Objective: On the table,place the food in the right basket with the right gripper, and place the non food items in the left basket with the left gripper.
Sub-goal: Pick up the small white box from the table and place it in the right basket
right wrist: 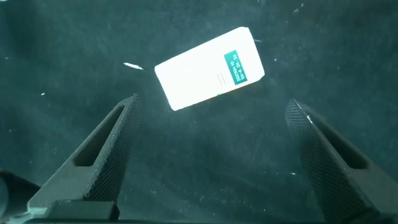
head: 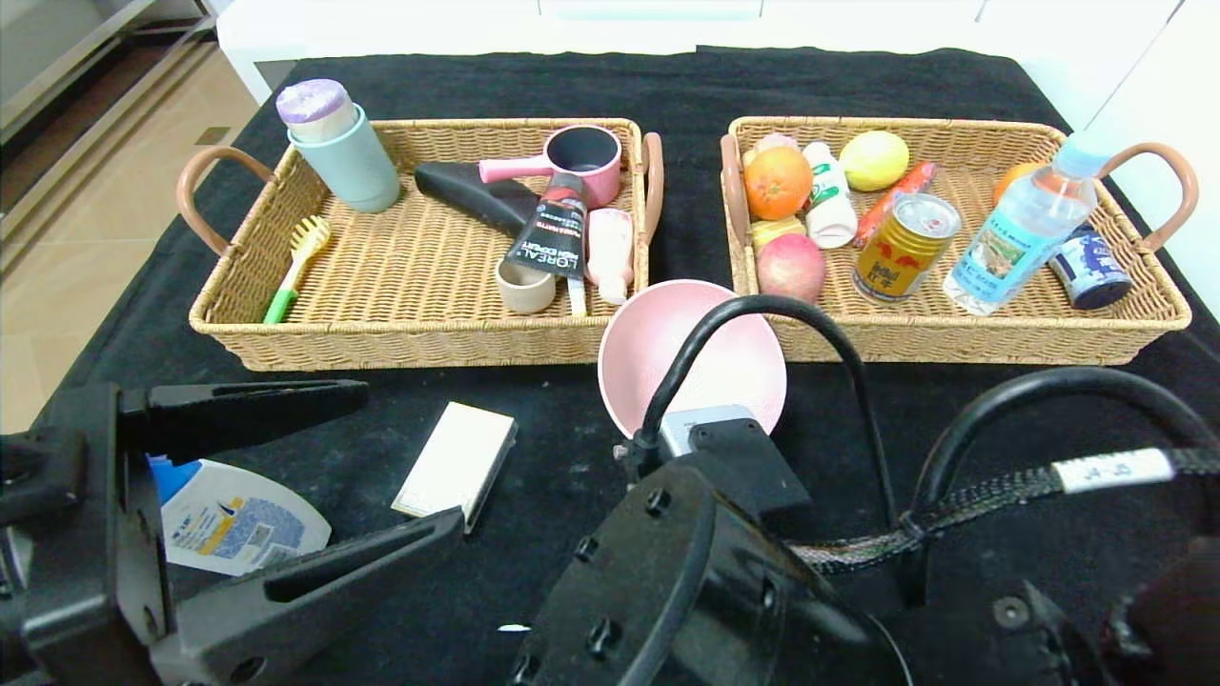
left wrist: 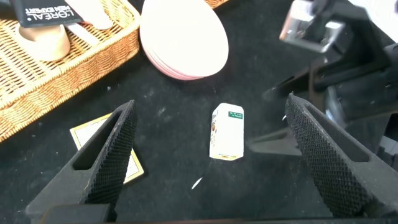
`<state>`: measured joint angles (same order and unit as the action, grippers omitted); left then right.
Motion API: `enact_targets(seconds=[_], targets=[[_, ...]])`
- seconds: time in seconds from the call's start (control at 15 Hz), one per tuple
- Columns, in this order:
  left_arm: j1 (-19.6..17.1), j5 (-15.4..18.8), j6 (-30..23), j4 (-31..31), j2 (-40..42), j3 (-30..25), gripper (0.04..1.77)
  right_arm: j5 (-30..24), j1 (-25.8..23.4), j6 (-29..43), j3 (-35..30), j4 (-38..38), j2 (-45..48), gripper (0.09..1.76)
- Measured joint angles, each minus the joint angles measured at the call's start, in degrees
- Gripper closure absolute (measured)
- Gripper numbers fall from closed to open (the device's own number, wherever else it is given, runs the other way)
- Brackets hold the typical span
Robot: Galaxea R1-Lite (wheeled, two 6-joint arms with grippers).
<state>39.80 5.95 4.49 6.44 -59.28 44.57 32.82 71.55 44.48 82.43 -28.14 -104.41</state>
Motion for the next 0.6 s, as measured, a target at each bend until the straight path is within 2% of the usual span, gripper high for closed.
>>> enact_targets(seconds=[0.4,0.6], targets=[[0.0,0.0,0.0,0.1,-0.2,-0.3,0.09,1.8,-1.0,1.7,0.8,0.3,-2.5,0.15],[0.0,0.0,0.0,0.2,-0.4,-0.3,0.09,1.9,-1.4,6.3,3.2,-0.2,-2.7,0.15]])
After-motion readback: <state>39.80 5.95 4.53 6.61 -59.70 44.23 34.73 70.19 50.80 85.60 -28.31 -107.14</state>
